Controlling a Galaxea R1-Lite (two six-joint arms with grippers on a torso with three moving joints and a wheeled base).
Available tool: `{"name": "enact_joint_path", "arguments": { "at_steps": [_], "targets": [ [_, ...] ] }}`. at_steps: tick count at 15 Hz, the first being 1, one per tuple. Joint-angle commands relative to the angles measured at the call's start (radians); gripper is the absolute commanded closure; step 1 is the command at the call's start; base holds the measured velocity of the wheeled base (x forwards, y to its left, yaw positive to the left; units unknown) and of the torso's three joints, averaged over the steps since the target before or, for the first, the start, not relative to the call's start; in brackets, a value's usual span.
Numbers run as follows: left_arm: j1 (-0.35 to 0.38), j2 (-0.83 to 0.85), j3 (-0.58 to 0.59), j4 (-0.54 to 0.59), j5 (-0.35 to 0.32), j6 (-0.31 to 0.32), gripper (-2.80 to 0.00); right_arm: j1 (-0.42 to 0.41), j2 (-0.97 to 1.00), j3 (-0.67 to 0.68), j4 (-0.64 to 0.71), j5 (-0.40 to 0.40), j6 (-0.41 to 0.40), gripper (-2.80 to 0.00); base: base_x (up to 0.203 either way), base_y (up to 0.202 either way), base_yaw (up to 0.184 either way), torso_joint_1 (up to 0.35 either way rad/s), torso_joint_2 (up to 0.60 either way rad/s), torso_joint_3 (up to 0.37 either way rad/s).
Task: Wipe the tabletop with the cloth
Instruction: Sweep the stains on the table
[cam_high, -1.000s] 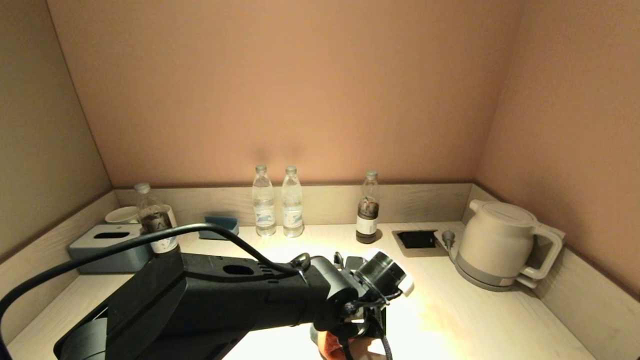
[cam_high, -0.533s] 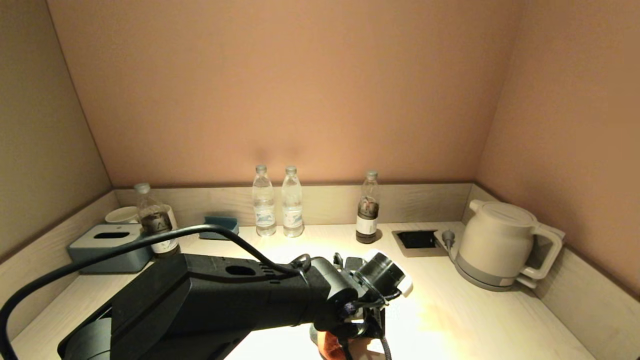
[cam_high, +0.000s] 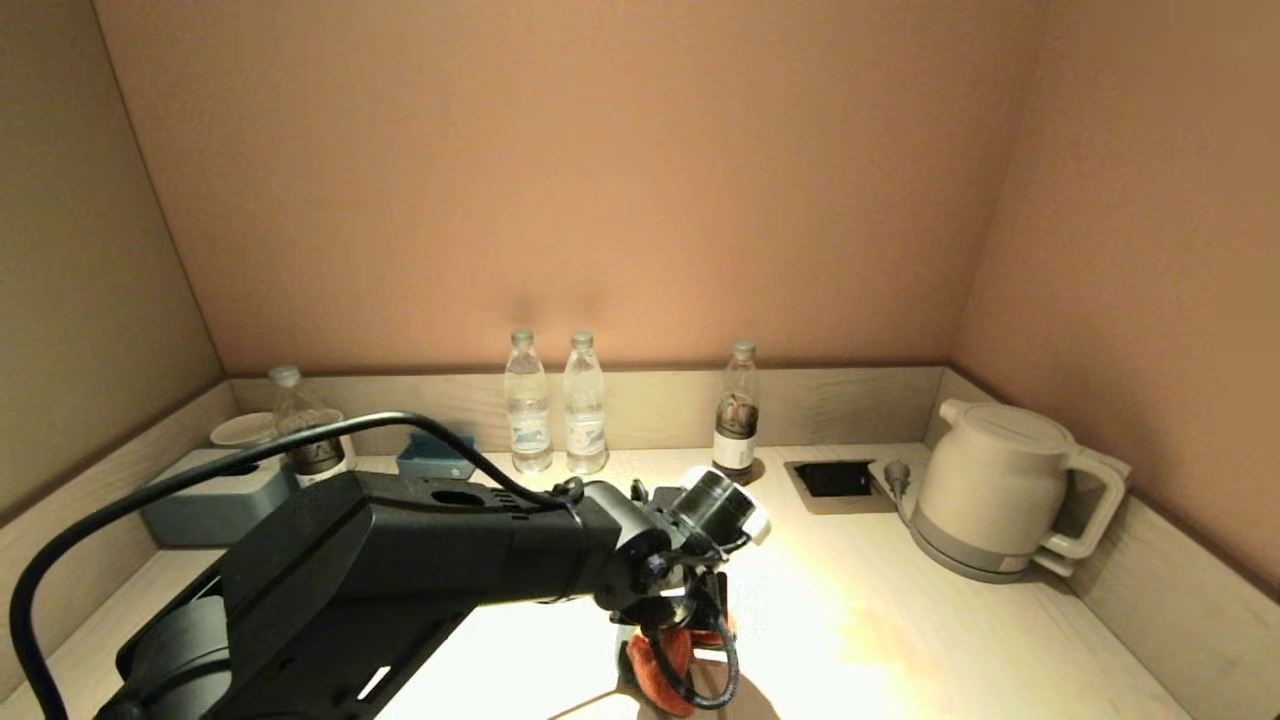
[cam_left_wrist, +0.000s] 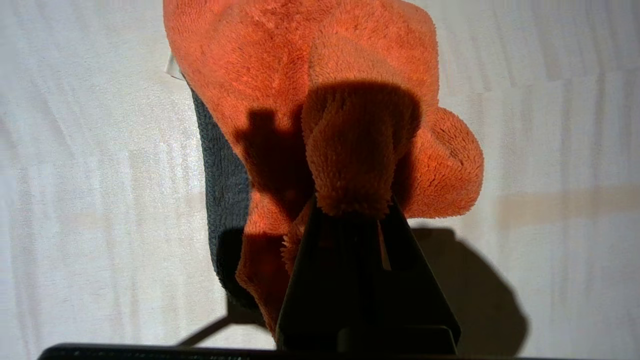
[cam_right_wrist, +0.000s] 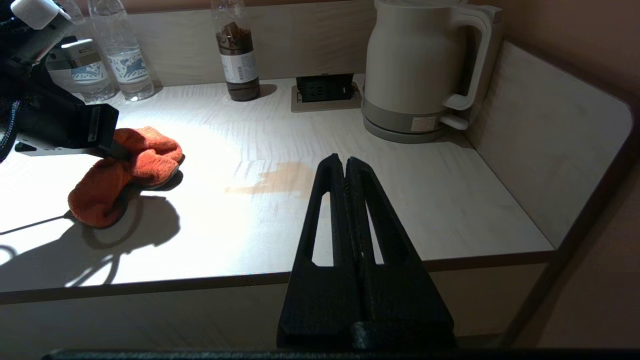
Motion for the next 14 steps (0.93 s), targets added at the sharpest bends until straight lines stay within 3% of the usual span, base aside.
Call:
{"name": "enact_joint_path", "arguments": {
  "at_steps": [1, 11, 14],
  "targets": [
    [0.033, 0.006, 0.001, 0.0, 0.003, -0.005, 0.0, 0.0, 0.001, 0.0, -0.001, 0.0, 0.0, 0.0, 0.0, 0.0, 0.0, 0.0, 0.0, 0.0],
    [0.073, -0.003, 0.001, 0.008, 0.042, -0.053, 0.0, 0.0, 0.001, 0.0, 0.0, 0.0, 0.0, 0.0, 0.0, 0.0, 0.0, 0.0, 0.0, 0.0],
    [0.164, -0.006, 0.001, 0.015, 0.048, -0.07, 0.0, 0.0, 0.001, 0.0, 0.0, 0.0, 0.0, 0.0, 0.0, 0.0, 0.0, 0.0, 0.0, 0.0]
  ]
}}
